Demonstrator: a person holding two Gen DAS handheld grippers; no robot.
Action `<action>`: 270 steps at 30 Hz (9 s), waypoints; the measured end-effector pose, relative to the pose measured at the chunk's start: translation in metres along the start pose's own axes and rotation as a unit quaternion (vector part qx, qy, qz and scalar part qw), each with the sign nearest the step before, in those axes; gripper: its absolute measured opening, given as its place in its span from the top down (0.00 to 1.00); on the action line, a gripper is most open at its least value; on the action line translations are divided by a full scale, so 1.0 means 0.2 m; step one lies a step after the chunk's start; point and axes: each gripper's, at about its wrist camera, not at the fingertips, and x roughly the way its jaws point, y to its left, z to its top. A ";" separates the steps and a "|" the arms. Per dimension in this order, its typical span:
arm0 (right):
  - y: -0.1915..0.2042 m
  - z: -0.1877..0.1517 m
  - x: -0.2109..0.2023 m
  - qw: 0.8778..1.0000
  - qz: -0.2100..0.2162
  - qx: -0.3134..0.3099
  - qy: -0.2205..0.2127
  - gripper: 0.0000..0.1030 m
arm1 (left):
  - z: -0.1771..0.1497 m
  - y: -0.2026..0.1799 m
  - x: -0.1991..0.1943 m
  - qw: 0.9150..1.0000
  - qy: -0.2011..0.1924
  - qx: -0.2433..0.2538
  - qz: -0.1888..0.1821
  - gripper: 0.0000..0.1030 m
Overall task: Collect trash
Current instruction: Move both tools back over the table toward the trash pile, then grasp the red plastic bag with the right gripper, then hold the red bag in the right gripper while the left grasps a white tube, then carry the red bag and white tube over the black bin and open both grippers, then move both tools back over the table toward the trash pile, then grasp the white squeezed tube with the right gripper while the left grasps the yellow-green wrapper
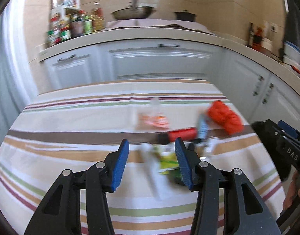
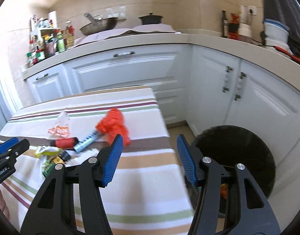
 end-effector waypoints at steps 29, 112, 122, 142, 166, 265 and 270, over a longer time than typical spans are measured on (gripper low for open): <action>0.27 0.13 0.48 0.996 0.015 -0.037 0.084 0.51 | 0.07 0.46 0.29 0.996 0.029 -0.065 0.053 0.48; -0.03 -0.22 -0.19 0.999 0.002 0.000 0.051 0.77 | -0.26 0.05 0.11 0.997 0.074 0.004 -0.019 0.86; -0.04 -0.20 -0.22 0.999 0.005 -0.003 0.039 0.77 | -0.25 0.07 0.00 0.999 0.047 0.006 -0.019 0.98; -0.20 -0.17 -0.27 0.999 -0.026 0.028 0.019 0.77 | -0.13 -0.16 -0.11 0.997 0.002 0.047 -0.066 0.98; -0.84 -0.19 -0.28 0.984 -0.141 0.104 -0.005 0.77 | 0.03 -1.08 0.01 0.965 -0.027 0.164 -0.204 0.98; 0.52 -0.24 0.12 0.991 0.016 -0.012 0.133 0.61 | -0.16 0.45 0.02 0.999 0.026 -0.026 0.002 0.47; 0.49 -0.25 0.13 0.990 0.027 -0.012 0.140 0.85 | -0.15 0.38 0.02 0.999 0.027 -0.017 -0.008 0.46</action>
